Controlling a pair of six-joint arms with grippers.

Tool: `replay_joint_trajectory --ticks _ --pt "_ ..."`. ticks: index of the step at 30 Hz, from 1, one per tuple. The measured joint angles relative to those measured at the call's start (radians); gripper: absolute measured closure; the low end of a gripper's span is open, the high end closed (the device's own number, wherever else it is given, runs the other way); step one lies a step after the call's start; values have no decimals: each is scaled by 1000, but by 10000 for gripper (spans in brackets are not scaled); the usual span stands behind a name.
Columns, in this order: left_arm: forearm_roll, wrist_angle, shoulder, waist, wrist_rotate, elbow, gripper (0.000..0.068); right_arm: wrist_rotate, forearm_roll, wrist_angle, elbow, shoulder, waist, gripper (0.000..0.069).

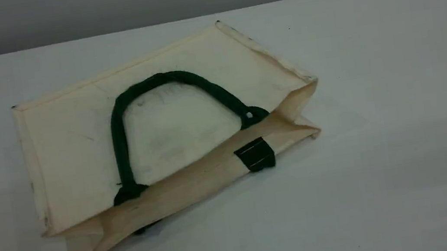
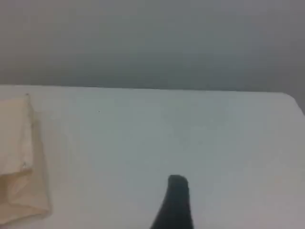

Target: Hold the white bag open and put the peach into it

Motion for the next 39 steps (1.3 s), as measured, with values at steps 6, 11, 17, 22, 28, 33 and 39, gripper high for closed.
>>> replay_joint_trajectory --ticks 6,11,17,22,28,33,39 --pt "2 67 -99 126 0 0 132 0 0 0 0 0 0 113" --pt "25 71 -99 212 0 0 132 0 0 0 0 0 0 113" --pt "140 153 -144 305 2 0 132 0 0 0 0 0 0 113" --pt "140 163 -143 313 8 0 132 0 0 0 0 0 0 113" --pt "140 163 -143 313 8 0 132 0 0 0 0 0 0 113" --pt "140 163 -143 312 8 0 132 0 0 0 0 0 0 113" --pt "140 163 -143 312 8 0 132 1 0 0 0 0 0 113"
